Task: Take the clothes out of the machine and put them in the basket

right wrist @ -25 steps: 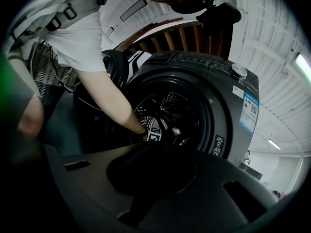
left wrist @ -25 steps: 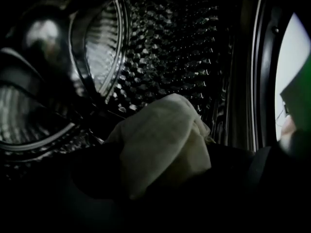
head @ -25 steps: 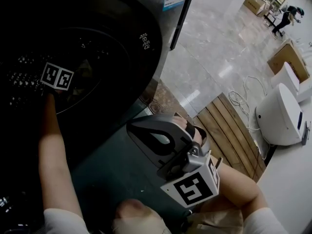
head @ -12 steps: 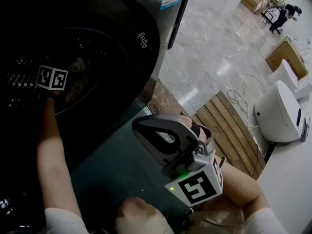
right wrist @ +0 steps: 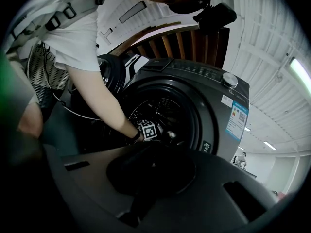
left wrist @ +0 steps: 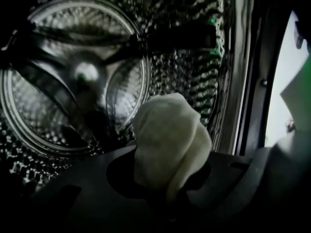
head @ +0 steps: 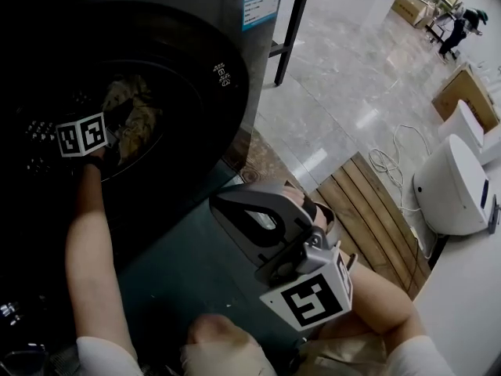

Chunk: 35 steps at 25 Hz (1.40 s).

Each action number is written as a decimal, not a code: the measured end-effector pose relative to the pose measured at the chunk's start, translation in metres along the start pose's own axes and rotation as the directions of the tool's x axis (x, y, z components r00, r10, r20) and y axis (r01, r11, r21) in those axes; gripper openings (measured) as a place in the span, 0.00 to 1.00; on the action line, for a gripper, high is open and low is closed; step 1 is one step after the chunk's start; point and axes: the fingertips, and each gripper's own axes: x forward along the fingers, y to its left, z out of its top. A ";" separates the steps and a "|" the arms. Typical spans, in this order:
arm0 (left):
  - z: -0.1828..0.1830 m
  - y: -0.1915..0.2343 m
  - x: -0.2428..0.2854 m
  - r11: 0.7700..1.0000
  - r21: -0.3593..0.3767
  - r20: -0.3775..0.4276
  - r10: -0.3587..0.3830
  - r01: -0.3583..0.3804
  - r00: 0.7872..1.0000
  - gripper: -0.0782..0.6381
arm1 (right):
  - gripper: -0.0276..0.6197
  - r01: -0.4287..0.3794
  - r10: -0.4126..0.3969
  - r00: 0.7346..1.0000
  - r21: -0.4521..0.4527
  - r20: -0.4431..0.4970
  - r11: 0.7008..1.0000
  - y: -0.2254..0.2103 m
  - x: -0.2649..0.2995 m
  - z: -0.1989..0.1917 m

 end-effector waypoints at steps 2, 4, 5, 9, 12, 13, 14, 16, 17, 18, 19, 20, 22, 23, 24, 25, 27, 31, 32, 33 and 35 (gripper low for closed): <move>0.013 -0.007 -0.009 1.000 0.002 0.057 0.009 -0.009 0.998 0.29 | 0.06 0.004 -0.004 1.000 0.002 0.021 1.000 -0.003 -0.002 0.004; 0.027 -0.019 -0.019 1.000 0.019 0.104 0.010 -0.012 0.995 0.29 | 0.06 0.008 -0.008 0.999 0.014 0.037 1.000 -0.005 -0.006 0.007; 0.032 -0.026 -0.023 1.000 0.024 0.122 0.009 -0.012 0.992 0.29 | 0.06 0.009 -0.010 0.999 0.022 0.043 1.000 -0.006 -0.008 0.008; 0.046 -0.055 -0.041 1.000 0.015 0.193 -0.006 0.003 0.981 0.29 | 0.06 0.007 -0.009 0.998 0.038 0.065 0.999 -0.005 -0.015 0.013; 0.053 -0.071 -0.056 0.999 0.042 0.241 -0.005 -0.006 0.970 0.29 | 0.06 -0.001 -0.003 0.996 0.040 0.095 0.999 -0.004 -0.018 0.021; 0.055 -0.075 -0.062 0.999 0.049 0.266 -0.007 -0.006 0.964 0.29 | 0.06 -0.004 0.000 0.995 0.039 0.105 0.999 -0.004 -0.020 0.024; 0.056 -0.080 -0.067 0.998 0.055 0.288 -0.011 -0.005 0.957 0.29 | 0.06 -0.008 0.003 0.994 0.039 0.114 0.999 -0.004 -0.021 0.026; 0.055 -0.087 -0.076 0.997 0.075 0.306 -0.014 -0.009 0.952 0.29 | 0.06 -0.013 0.007 0.992 0.043 0.127 0.999 -0.003 -0.023 0.028; 0.055 -0.090 -0.079 0.996 0.088 0.308 -0.013 -0.015 0.951 0.29 | 0.06 -0.014 0.008 0.991 0.045 0.131 0.999 -0.003 -0.023 0.028; 0.055 -0.094 -0.083 0.995 0.100 0.312 -0.013 -0.019 0.950 0.29 | 0.06 -0.016 0.009 0.991 0.049 0.135 0.999 -0.003 -0.023 0.029; 0.056 -0.098 -0.088 0.994 0.110 0.321 -0.014 -0.022 0.947 0.29 | 0.06 -0.018 0.010 0.990 0.054 0.139 0.998 -0.003 -0.023 0.029; 0.057 -0.103 -0.094 0.993 0.118 0.330 -0.018 -0.023 0.944 0.29 | 0.06 -0.020 0.011 0.990 0.060 0.143 0.998 -0.002 -0.023 0.031; 0.056 -0.115 -0.105 0.990 0.142 0.343 -0.027 -0.024 0.939 0.29 | 0.06 -0.024 0.013 0.988 0.070 0.153 0.997 -0.001 -0.023 0.035; 0.055 -0.122 -0.110 0.987 0.160 0.347 -0.033 -0.025 0.937 0.29 | 0.06 -0.026 0.014 0.987 0.071 0.159 0.997 0.000 -0.023 0.036; 0.053 -0.130 -0.115 0.983 0.181 0.353 -0.041 -0.026 0.935 0.29 | 0.06 -0.027 0.015 0.987 0.070 0.162 0.997 0.000 -0.023 0.037; 0.051 -0.137 -0.119 0.979 0.204 0.359 -0.049 -0.027 0.932 0.29 | 0.06 -0.027 0.016 0.986 0.069 0.165 0.997 0.000 -0.022 0.038; 0.046 -0.151 -0.127 0.969 0.243 0.376 -0.062 -0.034 0.925 0.29 | 0.06 -0.025 0.013 0.986 0.071 0.165 0.997 -0.002 -0.021 0.036; 0.033 -0.166 -0.143 0.952 0.300 0.407 -0.069 -0.062 0.911 0.29 | 0.06 -0.016 0.000 0.985 0.093 0.173 0.996 -0.009 -0.014 0.034; 0.030 -0.169 -0.148 0.946 0.315 0.408 -0.064 -0.075 0.911 0.29 | 0.06 -0.017 -0.001 0.984 0.098 0.177 0.995 -0.009 -0.013 0.034; 0.026 -0.172 -0.154 0.939 0.331 0.409 -0.058 -0.089 0.911 0.29 | 0.06 -0.018 -0.001 0.984 0.102 0.181 0.995 -0.009 -0.012 0.035; 0.020 -0.178 -0.167 0.924 0.364 0.417 -0.051 -0.116 0.908 0.29 | 0.06 -0.022 0.003 0.983 0.103 0.186 0.994 -0.006 -0.010 0.036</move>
